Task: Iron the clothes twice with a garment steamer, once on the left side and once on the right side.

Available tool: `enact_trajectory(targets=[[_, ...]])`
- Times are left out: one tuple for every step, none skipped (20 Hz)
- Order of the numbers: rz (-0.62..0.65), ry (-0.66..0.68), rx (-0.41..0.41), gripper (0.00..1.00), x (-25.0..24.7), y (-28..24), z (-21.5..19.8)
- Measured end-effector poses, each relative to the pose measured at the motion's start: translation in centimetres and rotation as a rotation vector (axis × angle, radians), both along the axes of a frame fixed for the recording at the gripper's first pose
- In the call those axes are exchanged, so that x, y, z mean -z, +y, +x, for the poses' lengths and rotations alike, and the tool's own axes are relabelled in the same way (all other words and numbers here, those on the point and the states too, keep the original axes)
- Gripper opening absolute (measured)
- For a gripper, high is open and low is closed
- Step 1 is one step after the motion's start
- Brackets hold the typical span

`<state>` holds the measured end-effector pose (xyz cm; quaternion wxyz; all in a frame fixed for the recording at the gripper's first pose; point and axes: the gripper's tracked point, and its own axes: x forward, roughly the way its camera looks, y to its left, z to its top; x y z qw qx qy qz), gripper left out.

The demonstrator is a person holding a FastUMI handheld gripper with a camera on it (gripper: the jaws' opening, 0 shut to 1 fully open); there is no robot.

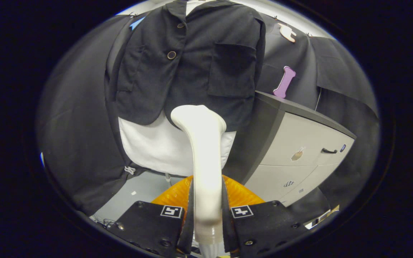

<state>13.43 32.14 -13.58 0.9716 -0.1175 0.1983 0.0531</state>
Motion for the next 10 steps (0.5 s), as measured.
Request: enact_trajectory(targets=[[-0.001, 0.005, 0.004, 0.36, -0.2, -0.2, -0.4], [0.007, 0.002, 0.004, 0.36, -0.7, -0.1, -0.6], [0.014, -0.01, 0.002, 0.36, -1.5, 0.2, -0.6], [0.021, -0.03, -0.003, 0.36, -2.7, 0.3, -0.7], [0.034, -0.057, -0.01, 0.36, -4.0, 0.5, -1.0], [0.049, -0.09, -0.018, 0.36, -5.7, 0.9, -1.1], [0.062, -0.127, -0.026, 0.36, -7.5, 1.2, -1.4], [0.076, -0.166, -0.036, 0.36, -9.5, 1.7, -1.5], [0.093, -0.205, -0.048, 0.36, -11.5, 2.3, -1.8], [0.11, -0.243, -0.061, 0.36, -13.7, 2.9, -2.1]])
